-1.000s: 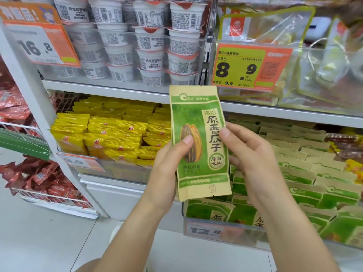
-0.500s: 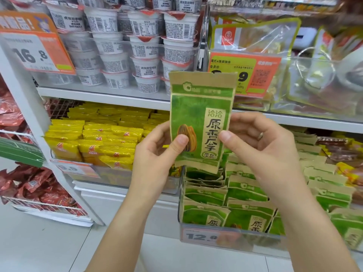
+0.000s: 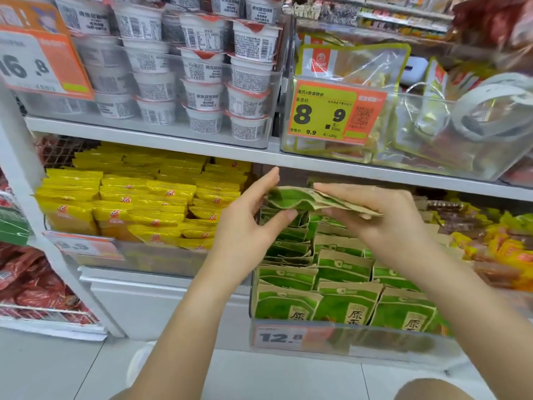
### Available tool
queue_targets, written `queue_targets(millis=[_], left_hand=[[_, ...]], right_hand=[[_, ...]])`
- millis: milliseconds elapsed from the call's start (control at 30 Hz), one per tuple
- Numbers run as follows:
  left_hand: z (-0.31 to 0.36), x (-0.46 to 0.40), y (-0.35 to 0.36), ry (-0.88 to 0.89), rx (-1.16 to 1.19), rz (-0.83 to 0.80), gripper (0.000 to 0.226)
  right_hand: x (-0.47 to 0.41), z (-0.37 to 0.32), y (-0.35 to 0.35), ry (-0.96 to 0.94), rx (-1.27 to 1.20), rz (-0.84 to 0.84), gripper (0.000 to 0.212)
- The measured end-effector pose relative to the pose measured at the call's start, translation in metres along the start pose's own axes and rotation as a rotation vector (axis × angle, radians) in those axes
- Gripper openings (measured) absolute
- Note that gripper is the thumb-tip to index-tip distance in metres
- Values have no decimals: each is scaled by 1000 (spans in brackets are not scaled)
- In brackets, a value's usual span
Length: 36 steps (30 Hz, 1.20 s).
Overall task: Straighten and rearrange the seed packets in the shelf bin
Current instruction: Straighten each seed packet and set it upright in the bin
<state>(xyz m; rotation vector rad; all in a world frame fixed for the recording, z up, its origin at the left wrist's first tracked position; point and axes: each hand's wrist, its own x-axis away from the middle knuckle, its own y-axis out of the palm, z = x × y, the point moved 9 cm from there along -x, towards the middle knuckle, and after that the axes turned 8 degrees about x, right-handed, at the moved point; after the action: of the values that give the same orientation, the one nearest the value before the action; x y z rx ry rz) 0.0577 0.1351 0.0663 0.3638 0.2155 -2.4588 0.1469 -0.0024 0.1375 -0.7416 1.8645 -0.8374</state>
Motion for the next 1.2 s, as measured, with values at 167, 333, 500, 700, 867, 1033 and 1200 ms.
queue_targets(millis=[167, 333, 500, 700, 867, 1033, 1200], left_hand=[[-22, 4, 8, -173, -342, -94, 77], [-40, 7, 17, -300, -434, -208, 70], [-44, 8, 20, -307, -520, -245, 68], [-46, 8, 17, -306, -540, -263, 70], [-45, 10, 16, -312, -533, -269, 70], [-45, 10, 17, -304, -544, -268, 69], [-45, 9, 17, -296, -550, -251, 69]], right_hand=[[8, 29, 0, 83, -37, 158, 46], [-10, 39, 22, 133, 34, 62, 39], [-26, 46, 55, 162, 151, -60, 34], [-42, 59, 79, 285, 210, -204, 29], [-41, 55, 66, 341, 248, -153, 35], [-28, 26, 52, 115, 482, -107, 30], [-33, 3, 87, -191, 727, -195, 37]])
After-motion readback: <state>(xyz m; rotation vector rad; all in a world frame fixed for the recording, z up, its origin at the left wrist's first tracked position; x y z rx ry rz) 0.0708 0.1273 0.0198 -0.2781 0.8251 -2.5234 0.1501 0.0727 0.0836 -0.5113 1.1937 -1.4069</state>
